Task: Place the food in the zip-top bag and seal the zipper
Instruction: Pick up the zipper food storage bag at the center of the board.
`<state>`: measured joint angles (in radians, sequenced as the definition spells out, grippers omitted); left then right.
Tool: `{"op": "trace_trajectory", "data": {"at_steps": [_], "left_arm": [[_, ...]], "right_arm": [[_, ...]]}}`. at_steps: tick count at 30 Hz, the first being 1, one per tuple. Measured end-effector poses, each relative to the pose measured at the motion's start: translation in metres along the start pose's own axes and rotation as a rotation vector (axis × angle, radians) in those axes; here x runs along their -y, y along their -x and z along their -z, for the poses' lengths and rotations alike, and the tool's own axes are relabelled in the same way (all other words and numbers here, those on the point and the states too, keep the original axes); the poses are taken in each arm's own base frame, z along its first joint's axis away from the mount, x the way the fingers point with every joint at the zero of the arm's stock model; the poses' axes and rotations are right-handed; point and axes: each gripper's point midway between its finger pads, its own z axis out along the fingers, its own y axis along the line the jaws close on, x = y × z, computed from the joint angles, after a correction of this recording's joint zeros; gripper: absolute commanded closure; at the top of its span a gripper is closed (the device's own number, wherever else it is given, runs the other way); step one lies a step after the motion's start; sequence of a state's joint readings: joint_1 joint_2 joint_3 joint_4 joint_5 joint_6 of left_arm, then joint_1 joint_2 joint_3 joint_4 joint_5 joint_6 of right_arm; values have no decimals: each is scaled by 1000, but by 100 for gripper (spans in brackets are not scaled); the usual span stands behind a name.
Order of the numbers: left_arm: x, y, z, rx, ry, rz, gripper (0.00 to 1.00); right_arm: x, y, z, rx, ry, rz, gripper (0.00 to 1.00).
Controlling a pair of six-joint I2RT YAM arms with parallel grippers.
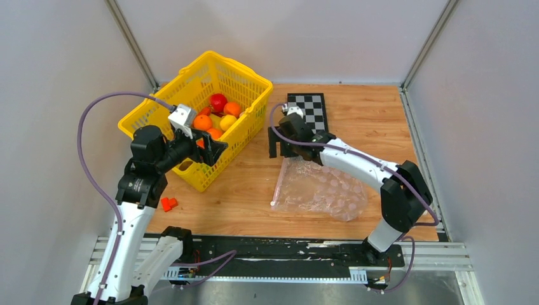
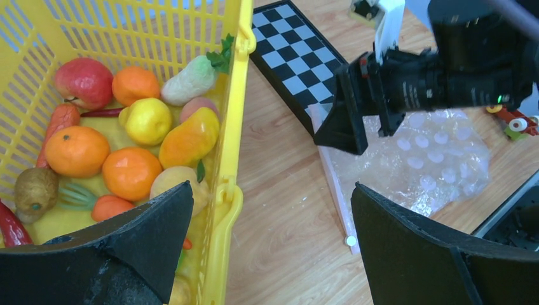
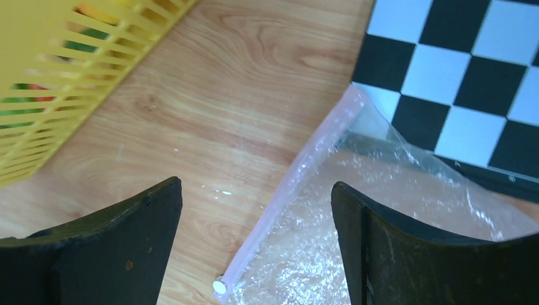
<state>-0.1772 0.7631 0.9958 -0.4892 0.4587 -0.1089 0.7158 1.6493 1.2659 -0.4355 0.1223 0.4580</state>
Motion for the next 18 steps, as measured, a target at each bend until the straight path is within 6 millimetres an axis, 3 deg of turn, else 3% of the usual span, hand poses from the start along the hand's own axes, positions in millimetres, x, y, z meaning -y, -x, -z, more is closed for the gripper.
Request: {"op": "trace_trajectory", "data": {"at_steps": [4,9,18], "left_arm": [[2,4,2,16,-4,2,0],[3,5,3,25,-2,3,0],[-2,-1,1,13,19,9,0]], "right_arm": [[4,-17,0,15,-143,15,16],[10,-40,-16,-26,-276,52,20],[12,-72,-32,-90,-393,118,32]]}}
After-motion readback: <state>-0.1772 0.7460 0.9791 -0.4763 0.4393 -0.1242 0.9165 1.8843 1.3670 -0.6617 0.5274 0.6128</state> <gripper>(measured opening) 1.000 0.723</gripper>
